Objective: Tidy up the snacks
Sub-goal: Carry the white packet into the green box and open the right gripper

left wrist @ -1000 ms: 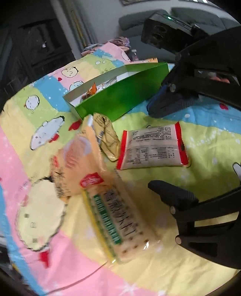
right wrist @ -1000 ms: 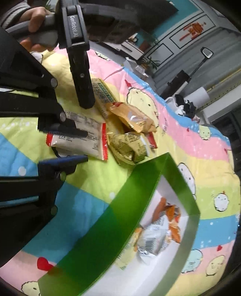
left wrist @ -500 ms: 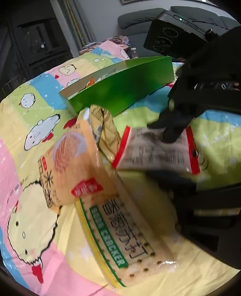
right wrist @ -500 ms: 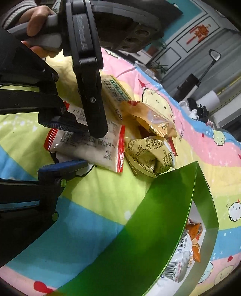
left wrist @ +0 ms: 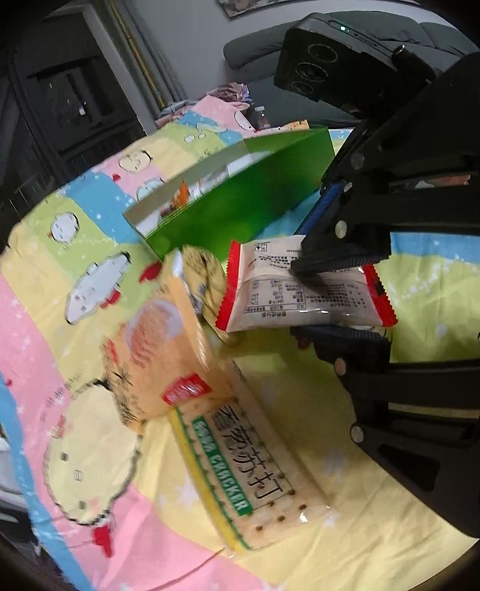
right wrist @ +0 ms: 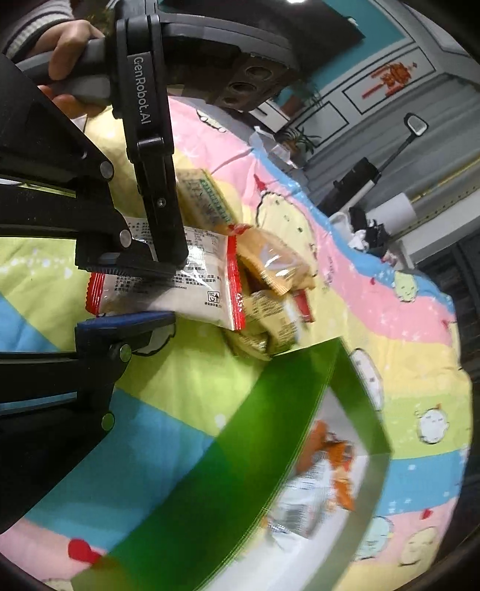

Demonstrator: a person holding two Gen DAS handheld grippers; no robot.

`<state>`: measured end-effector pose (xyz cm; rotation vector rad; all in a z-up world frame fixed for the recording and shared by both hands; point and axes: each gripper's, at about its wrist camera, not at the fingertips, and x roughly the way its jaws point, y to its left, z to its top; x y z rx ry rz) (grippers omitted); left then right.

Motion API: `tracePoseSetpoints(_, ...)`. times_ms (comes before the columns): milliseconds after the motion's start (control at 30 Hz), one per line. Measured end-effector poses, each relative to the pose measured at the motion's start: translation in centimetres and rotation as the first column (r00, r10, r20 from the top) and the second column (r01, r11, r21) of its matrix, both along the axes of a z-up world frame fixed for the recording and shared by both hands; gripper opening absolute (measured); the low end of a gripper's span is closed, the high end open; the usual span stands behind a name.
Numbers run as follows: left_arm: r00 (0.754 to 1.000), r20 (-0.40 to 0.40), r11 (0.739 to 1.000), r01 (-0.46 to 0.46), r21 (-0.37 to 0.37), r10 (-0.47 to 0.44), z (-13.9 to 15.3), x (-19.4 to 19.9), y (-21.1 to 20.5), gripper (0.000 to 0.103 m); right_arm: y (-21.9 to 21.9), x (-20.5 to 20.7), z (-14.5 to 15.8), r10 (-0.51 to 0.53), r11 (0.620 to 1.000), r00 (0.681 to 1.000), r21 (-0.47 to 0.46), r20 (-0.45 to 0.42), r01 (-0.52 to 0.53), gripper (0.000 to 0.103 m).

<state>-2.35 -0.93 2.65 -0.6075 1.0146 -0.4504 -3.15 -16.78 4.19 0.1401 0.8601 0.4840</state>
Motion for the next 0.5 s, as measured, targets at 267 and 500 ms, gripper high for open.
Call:
tracePoseSetpoints(267, 0.990, 0.127, 0.999, 0.051, 0.018, -0.053, 4.6, 0.2, -2.0, 0.026, -1.1, -1.7, 4.1, -0.051, 0.999, 0.991, 0.012, 0.127, 0.050, 0.019)
tracePoseSetpoints(500, 0.973, 0.187, 0.991, 0.124, 0.049, -0.131, 6.7, 1.8, -5.6, 0.026, -3.5, -2.0, 6.3, -0.155, 0.988, 0.966, 0.010, 0.209, 0.157, 0.019)
